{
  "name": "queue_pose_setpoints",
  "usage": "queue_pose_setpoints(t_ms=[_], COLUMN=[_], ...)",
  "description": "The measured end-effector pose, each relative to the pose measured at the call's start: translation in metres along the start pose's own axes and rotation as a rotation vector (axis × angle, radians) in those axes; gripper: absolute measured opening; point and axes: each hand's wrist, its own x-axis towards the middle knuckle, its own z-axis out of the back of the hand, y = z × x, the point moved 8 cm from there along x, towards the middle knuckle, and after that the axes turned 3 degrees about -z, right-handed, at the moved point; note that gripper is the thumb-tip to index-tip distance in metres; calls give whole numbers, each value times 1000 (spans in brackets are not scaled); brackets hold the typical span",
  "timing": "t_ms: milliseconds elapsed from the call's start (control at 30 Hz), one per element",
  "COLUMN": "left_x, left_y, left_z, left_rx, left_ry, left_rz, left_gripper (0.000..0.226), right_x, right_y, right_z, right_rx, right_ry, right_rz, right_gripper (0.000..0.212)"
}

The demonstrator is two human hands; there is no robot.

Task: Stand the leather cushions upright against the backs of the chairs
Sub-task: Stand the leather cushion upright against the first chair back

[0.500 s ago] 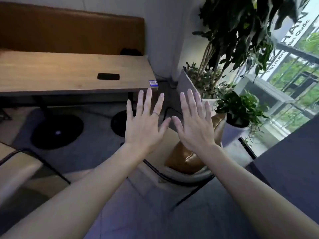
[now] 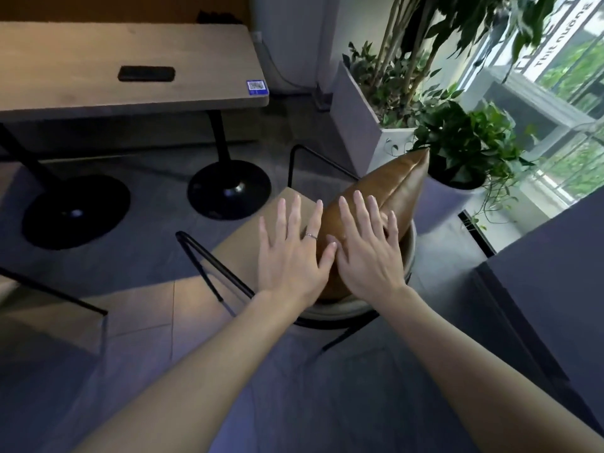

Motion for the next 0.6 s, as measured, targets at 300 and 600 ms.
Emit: queue_pose_setpoints(t_ms=[300,600], left_x=[-4,-41], left_y=[6,80], left_z=[-36,-64], left_rx=[-209,-920], left_ry=[110,-27], left_rz=[41,771], left_gripper=[67,65], right_x=[-1,-13], right_y=[-9,-101], right_z=[-28,-44], right_rx=[207,626], right_ry=[53,-25], right_rz=[-75,-628], right_gripper=[71,76])
